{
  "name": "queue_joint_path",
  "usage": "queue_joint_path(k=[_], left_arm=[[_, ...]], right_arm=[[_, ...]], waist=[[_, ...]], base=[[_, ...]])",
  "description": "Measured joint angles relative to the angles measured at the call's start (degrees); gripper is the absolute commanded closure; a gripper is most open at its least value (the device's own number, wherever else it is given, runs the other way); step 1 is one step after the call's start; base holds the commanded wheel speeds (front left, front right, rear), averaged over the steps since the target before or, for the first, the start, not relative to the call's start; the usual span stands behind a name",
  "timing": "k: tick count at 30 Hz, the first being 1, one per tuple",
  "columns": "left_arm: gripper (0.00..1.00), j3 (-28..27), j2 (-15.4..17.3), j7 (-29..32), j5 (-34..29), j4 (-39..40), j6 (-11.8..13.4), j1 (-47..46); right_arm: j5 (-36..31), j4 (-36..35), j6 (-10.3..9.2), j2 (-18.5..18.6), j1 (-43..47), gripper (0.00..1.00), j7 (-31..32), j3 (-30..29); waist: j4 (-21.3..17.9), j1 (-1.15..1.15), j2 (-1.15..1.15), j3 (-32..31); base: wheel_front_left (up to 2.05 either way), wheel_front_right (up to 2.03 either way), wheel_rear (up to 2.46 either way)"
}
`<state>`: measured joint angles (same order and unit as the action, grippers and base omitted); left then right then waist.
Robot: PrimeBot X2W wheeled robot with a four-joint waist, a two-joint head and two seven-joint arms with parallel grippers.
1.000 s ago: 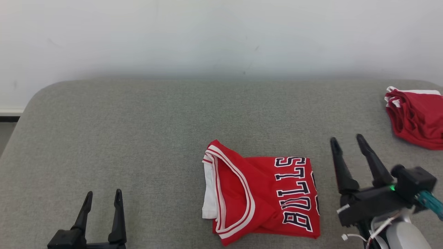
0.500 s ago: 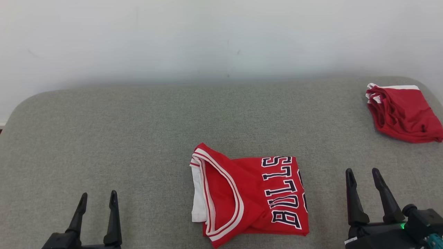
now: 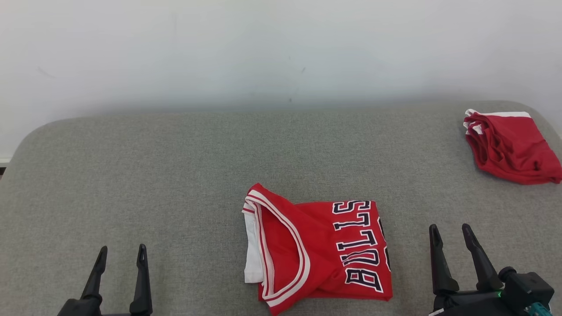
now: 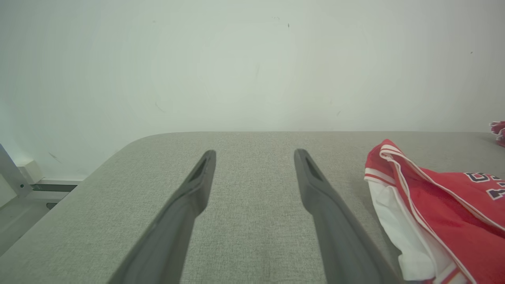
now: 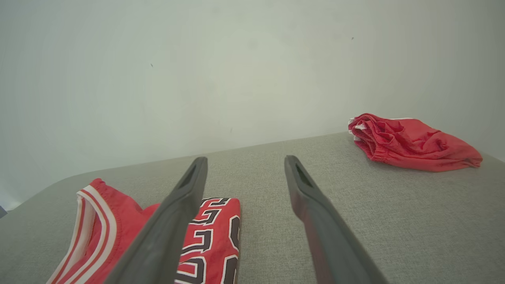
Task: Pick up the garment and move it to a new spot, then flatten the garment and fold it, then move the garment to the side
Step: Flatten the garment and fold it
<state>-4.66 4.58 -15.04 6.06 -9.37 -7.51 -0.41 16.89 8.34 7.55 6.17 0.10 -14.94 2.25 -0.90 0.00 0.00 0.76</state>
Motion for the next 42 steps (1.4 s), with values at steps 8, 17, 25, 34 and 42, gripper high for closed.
queue_joint_path(k=[8, 17, 25, 34, 42], left_arm=[[0.0, 0.9, 0.1, 0.0, -0.8, 0.1, 0.0, 1.0], [0.0, 13.0, 0.7, 0.0, 1.1, -4.1, 0.0, 2.2], [0.0, 23.6, 1.0, 0.0, 4.2, -9.4, 0.0, 2.5], [0.0, 29.4, 0.6, 0.0, 8.3, -15.2, 0.0, 0.5], [0.0, 29.7, 0.5, 0.0, 10.6, -17.9, 0.0, -2.3]], right_arm=[[0.0, 0.1, 0.0, -0.5, -0.1, 0.0, 0.0, -0.2], [0.0, 0.3, 0.0, -0.3, -0.1, 0.0, -0.1, -0.3], [0.0, 0.4, 0.0, 0.1, -0.1, 0.0, -0.1, -0.2], [0.0, 0.8, 0.0, 0.2, -0.5, 0.0, -0.1, 0.2], [0.1, 0.8, 0.0, 0.4, -0.8, 0.0, -0.1, 0.5]], waist=[[0.0, 0.0, 0.0, -0.3], [-0.9, 0.0, 0.0, -0.3], [-2.0, 0.0, 0.0, 0.3], [-4.1, 0.0, 0.0, 1.1], [-5.8, 0.0, 0.0, 2.0]], base=[[0.0, 0.0, 0.0], [0.0, 0.0, 0.0], [0.0, 0.0, 0.0], [0.0, 0.0, 0.0], [0.0, 0.0, 0.0]])
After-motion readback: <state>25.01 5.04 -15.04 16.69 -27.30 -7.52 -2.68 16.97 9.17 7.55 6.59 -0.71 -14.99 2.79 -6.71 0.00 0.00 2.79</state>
